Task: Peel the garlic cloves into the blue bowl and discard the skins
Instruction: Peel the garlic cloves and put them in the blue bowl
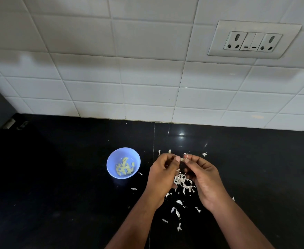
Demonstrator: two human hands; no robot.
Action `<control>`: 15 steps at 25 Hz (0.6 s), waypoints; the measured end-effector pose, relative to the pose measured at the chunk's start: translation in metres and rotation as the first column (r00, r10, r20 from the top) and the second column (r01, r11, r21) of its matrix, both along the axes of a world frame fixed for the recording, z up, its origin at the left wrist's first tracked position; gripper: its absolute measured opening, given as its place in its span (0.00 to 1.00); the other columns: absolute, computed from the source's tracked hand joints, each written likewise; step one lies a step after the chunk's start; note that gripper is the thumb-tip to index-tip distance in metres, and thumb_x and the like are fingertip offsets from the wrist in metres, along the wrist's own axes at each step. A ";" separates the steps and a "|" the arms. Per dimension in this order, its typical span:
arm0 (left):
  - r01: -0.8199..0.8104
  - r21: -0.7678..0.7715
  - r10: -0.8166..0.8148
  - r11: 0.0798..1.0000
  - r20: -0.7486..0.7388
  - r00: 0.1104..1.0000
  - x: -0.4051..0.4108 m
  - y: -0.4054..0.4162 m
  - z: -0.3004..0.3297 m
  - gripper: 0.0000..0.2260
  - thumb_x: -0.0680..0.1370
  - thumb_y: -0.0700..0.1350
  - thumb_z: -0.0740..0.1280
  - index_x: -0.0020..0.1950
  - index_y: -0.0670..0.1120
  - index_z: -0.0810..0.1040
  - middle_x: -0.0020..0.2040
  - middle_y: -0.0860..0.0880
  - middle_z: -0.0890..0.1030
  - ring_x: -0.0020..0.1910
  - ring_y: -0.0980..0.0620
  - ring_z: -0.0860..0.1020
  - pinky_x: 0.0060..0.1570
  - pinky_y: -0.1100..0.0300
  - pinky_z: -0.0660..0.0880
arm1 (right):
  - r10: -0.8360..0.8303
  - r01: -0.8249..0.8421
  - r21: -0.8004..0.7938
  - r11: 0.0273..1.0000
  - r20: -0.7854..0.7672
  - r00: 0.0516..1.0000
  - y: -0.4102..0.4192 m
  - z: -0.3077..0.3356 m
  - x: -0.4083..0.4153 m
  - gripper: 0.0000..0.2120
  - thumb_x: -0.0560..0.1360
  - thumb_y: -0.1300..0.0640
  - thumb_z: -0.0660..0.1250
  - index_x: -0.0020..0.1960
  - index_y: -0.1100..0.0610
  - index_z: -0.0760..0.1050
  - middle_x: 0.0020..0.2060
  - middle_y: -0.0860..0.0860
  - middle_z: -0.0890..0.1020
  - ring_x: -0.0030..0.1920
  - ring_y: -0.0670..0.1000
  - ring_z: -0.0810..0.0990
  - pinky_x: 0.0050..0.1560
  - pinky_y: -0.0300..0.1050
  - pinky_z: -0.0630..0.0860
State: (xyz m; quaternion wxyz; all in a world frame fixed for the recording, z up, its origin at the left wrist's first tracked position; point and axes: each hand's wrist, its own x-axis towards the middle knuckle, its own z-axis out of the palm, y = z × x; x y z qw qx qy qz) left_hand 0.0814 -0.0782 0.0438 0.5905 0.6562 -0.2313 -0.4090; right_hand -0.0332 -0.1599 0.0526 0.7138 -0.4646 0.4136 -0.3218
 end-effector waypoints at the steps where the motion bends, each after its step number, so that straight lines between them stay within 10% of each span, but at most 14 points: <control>1: -0.004 -0.032 0.003 0.999 -0.034 0.999 -0.001 0.000 0.000 0.06 0.82 0.51 0.72 0.53 0.50 0.84 0.48 0.45 0.85 0.43 0.55 0.83 0.32 0.58 0.79 | 0.013 -0.013 -0.008 1.000 -0.007 1.000 0.001 0.001 0.000 0.06 0.77 0.63 0.73 0.53 0.60 0.86 0.40 0.53 0.85 0.37 0.46 0.80 0.42 0.43 0.76; 15: -0.217 -0.188 0.066 0.958 -0.592 0.803 -0.017 -0.002 -0.007 0.06 0.79 0.42 0.73 0.44 0.43 0.88 0.39 0.43 0.83 0.37 0.50 0.80 0.42 0.55 0.72 | 0.087 -0.119 0.138 0.983 0.215 0.973 0.009 -0.001 0.004 0.05 0.80 0.60 0.68 0.50 0.58 0.82 0.39 0.52 0.82 0.39 0.47 0.78 0.41 0.41 0.76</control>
